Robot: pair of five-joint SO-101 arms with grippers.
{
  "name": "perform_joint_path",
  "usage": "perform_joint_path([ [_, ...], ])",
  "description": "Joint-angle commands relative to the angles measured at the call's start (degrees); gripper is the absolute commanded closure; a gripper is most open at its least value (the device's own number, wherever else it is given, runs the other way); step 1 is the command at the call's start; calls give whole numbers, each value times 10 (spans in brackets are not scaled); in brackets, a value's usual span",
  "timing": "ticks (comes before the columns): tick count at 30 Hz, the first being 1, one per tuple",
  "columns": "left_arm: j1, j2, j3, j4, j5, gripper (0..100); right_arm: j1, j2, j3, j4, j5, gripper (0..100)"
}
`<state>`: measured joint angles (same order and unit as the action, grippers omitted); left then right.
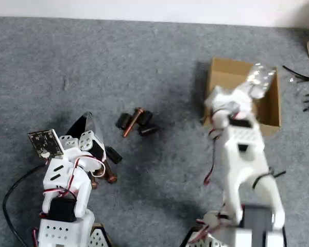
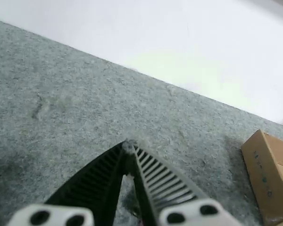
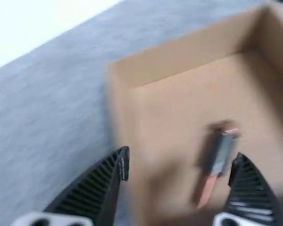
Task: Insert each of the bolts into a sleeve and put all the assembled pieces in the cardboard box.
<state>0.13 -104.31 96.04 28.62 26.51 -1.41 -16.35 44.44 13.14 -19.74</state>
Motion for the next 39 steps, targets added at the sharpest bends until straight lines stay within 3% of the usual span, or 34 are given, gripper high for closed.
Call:
perform_joint_path([
  [1, 12, -4, 11, 0, -2, 986, -94, -128, 73, 5, -4, 700],
  [5, 9, -4, 11, 0, -2, 986, -193, -200, 141, 5, 8, 700],
  [11, 8, -4, 11, 0, -2, 986, -303, -164, 166, 5, 105, 700],
  [19, 7, -5, 11, 0, -2, 986, -313, -31, 120, -19, 98, 700],
  [26, 7, -5, 11, 0, -2, 986, -332, 100, 28, -15, -32, 700],
  [39, 8, -5, 11, 0, -2, 986, -358, 190, -6, -16, -37, 700],
])
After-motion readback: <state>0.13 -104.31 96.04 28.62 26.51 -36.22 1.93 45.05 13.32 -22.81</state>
